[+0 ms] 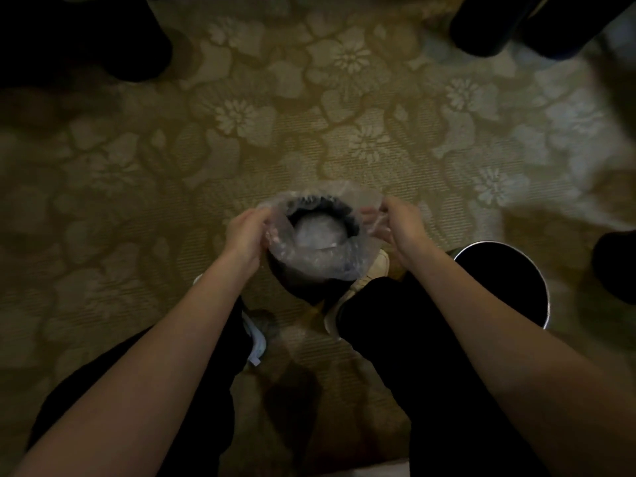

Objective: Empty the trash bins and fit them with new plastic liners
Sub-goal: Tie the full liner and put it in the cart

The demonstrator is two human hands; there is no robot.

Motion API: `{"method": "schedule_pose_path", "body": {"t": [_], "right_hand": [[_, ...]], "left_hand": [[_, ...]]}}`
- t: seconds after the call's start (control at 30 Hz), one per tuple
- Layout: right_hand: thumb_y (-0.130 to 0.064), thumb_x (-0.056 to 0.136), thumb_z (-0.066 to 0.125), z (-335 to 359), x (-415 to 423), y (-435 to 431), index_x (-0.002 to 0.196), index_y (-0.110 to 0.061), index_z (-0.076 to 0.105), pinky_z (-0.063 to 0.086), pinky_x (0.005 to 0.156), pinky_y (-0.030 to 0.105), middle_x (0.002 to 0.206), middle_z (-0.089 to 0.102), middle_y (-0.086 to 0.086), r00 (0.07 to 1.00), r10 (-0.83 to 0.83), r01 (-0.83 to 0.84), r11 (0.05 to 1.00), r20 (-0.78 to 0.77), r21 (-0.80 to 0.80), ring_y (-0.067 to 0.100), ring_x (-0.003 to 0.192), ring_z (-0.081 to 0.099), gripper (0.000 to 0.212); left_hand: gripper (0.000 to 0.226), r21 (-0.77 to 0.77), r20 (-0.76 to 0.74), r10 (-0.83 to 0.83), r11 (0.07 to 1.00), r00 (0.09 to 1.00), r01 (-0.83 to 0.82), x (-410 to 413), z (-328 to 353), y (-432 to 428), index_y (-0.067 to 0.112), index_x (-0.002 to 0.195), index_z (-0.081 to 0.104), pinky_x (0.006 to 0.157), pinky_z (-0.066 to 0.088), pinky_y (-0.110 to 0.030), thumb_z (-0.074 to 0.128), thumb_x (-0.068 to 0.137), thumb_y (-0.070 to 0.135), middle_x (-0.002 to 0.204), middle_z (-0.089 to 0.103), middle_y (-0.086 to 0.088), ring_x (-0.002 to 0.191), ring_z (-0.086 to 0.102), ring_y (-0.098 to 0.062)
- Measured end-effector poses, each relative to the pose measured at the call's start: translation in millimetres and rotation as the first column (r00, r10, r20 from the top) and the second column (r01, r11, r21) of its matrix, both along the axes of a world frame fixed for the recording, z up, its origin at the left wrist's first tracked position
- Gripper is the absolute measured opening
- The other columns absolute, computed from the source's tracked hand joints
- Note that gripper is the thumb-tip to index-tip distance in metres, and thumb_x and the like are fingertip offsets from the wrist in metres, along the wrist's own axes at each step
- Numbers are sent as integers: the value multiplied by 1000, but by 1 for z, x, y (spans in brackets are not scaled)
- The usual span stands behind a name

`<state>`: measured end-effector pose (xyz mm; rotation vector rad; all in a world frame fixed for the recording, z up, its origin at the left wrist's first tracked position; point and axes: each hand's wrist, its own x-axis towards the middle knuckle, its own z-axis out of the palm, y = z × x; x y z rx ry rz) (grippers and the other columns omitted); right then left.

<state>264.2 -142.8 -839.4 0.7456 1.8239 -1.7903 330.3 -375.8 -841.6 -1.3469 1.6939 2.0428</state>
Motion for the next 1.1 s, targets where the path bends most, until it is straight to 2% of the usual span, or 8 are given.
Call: {"method": "schedule_pose_path", "body": {"t": [0.27, 0.43, 0.57, 0.8, 0.87, 0.93, 1.0, 1.1], "right_hand": [[-8, 83, 46, 59, 30, -1, 71, -5, 53, 44, 43, 22, 77, 74, 3, 980, -16, 16, 1000, -201, -1, 12, 41, 50, 14], [1, 92, 42, 84, 35, 2, 95, 4, 56, 47, 45, 25, 63, 67, 6, 977, -125, 97, 982, -173, -159, 14, 44, 52, 15], [-1, 97, 47, 101, 35, 1, 88, -5, 48, 56, 57, 27, 78, 64, 17, 975, -150, 105, 962, -167, -252, 17, 55, 58, 10], [-6, 94, 60, 154, 22, 0, 78, -10, 53, 54, 65, 25, 63, 64, 3, 954, -105, 42, 974, -280, -221, 11, 58, 62, 18], [-11, 89, 69, 181, 19, -2, 80, -11, 56, 52, 62, 21, 62, 64, -1, 928, -87, 5, 975, -362, -222, 8, 57, 61, 15], [-15, 80, 79, 210, 21, -2, 89, -11, 61, 49, 60, 19, 65, 63, -5, 888, -4, -52, 993, -459, -108, 5, 57, 59, 21], [-19, 72, 85, 242, 28, 1, 104, -13, 64, 47, 61, 17, 80, 63, -5, 841, 202, -136, 977, -502, 165, 3, 67, 62, 38], [-20, 77, 82, 289, 41, 11, 103, -10, 70, 49, 70, 28, 80, 63, -1, 709, 583, -214, 714, -397, 667, 13, 80, 61, 30]], "left_hand": [[33, -346, -139, -84, 938, 987, 31, 28, 55, 3, 19, 51, 45, 45, 30, -23, 58, 79, 7, 44, 40, 2, 36, 36, -9], [36, -72, -260, -6, 997, 965, -13, 33, 93, 5, 21, 47, 46, 35, 30, -17, 61, 75, 3, 54, 62, -4, 32, 37, -8], [29, 34, -284, 32, 999, 958, -23, 30, 122, 4, 13, 55, 53, 34, 23, -18, 51, 82, 1, 48, 59, 2, 30, 32, -7], [20, 46, -449, -39, 997, 893, 67, 11, 200, 12, 16, 63, 51, 36, 32, -18, 57, 82, 12, 45, 48, 6, 35, 39, -7], [21, -67, -491, -138, 990, 860, 121, 10, 225, 11, 18, 71, 52, 35, 35, -19, 67, 85, 22, 54, 55, 8, 39, 42, -6], [32, -376, -396, -393, 894, 830, 245, 17, 250, 9, 19, 93, 60, 40, 46, -20, 75, 80, 44, 80, 62, 10, 56, 56, -5], [58, -646, -170, -599, 668, 782, 370, 29, 275, 4, 18, 113, 60, 46, 54, -21, 80, 72, 54, 104, 58, 9, 74, 61, -5], [45, -811, 179, -684, 304, 708, 499, 56, 312, -6, 10, 99, 66, 58, 60, -34, 80, 75, 46, 96, 67, -1, 66, 65, -14]]}}
